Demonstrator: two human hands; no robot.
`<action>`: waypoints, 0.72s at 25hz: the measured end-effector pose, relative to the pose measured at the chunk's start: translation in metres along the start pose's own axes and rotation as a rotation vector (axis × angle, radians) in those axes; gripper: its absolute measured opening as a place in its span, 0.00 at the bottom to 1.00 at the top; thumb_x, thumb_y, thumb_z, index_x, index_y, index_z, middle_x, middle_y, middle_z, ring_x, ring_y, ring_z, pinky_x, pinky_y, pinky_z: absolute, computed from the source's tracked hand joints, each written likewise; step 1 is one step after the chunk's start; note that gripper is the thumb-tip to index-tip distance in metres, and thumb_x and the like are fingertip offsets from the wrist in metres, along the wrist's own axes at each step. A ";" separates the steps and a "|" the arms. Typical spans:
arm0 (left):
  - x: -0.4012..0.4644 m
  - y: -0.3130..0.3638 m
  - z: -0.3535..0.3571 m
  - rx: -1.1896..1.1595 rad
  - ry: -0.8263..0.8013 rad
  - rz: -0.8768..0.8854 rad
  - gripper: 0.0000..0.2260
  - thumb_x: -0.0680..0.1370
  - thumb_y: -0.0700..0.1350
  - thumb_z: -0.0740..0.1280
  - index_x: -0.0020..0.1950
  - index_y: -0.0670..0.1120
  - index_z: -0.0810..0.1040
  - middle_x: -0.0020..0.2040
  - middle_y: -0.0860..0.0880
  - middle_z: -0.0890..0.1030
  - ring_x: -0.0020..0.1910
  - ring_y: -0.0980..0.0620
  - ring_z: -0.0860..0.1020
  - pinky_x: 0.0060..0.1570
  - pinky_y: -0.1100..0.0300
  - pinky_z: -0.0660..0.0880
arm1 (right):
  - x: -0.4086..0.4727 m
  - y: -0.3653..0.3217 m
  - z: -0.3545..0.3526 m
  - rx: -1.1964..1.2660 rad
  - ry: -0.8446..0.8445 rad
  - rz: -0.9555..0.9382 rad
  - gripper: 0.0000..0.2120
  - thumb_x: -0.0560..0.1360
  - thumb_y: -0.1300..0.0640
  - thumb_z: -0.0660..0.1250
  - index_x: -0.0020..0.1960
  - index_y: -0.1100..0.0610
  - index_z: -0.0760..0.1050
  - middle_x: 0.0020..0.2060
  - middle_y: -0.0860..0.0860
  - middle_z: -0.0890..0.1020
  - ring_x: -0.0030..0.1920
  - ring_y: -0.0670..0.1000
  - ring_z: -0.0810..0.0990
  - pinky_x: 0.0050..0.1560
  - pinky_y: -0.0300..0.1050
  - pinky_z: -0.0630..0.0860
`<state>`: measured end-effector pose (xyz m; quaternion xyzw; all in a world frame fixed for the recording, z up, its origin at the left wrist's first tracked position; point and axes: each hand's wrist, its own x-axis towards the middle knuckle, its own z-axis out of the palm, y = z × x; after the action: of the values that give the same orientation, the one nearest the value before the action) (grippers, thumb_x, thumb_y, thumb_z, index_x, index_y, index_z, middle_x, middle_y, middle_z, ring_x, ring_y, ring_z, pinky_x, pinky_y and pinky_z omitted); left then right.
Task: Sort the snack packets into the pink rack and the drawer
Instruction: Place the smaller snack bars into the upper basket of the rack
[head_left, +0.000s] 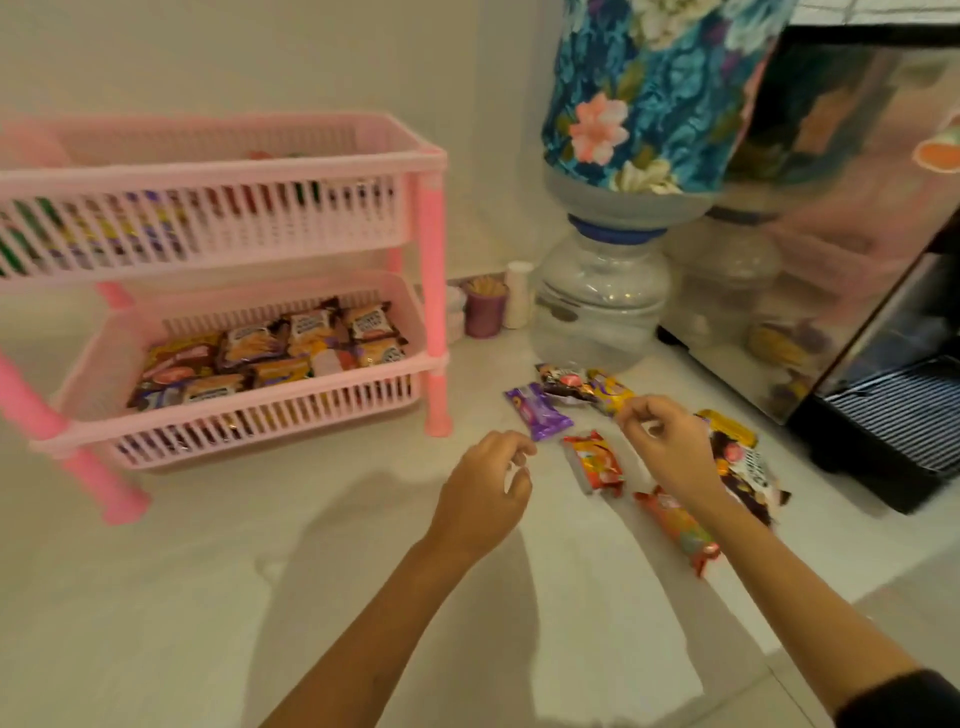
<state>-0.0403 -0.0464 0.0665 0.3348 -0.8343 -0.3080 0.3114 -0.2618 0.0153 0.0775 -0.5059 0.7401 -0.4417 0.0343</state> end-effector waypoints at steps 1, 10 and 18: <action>0.000 0.007 0.025 0.018 -0.070 -0.064 0.10 0.76 0.41 0.64 0.58 0.47 0.75 0.52 0.48 0.77 0.50 0.49 0.77 0.51 0.52 0.74 | -0.004 0.021 -0.013 -0.030 0.020 0.026 0.05 0.73 0.66 0.68 0.42 0.58 0.80 0.41 0.52 0.82 0.44 0.55 0.80 0.48 0.53 0.76; 0.029 0.077 0.191 0.063 -0.332 -0.564 0.30 0.76 0.62 0.60 0.70 0.45 0.61 0.64 0.43 0.74 0.61 0.41 0.75 0.55 0.50 0.73 | -0.010 0.151 -0.091 -0.288 -0.271 0.389 0.28 0.72 0.34 0.62 0.69 0.41 0.65 0.67 0.54 0.67 0.69 0.59 0.63 0.67 0.63 0.60; 0.030 0.087 0.227 0.090 -0.144 -0.548 0.35 0.71 0.55 0.68 0.71 0.47 0.54 0.61 0.44 0.71 0.54 0.43 0.77 0.43 0.54 0.74 | -0.023 0.178 -0.090 -0.370 -0.352 0.242 0.28 0.68 0.44 0.69 0.66 0.38 0.63 0.56 0.46 0.80 0.58 0.56 0.72 0.54 0.53 0.63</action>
<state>-0.2539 0.0510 -0.0011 0.5385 -0.7456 -0.3663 0.1413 -0.4228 0.1065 0.0005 -0.4805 0.8458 -0.1972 0.1219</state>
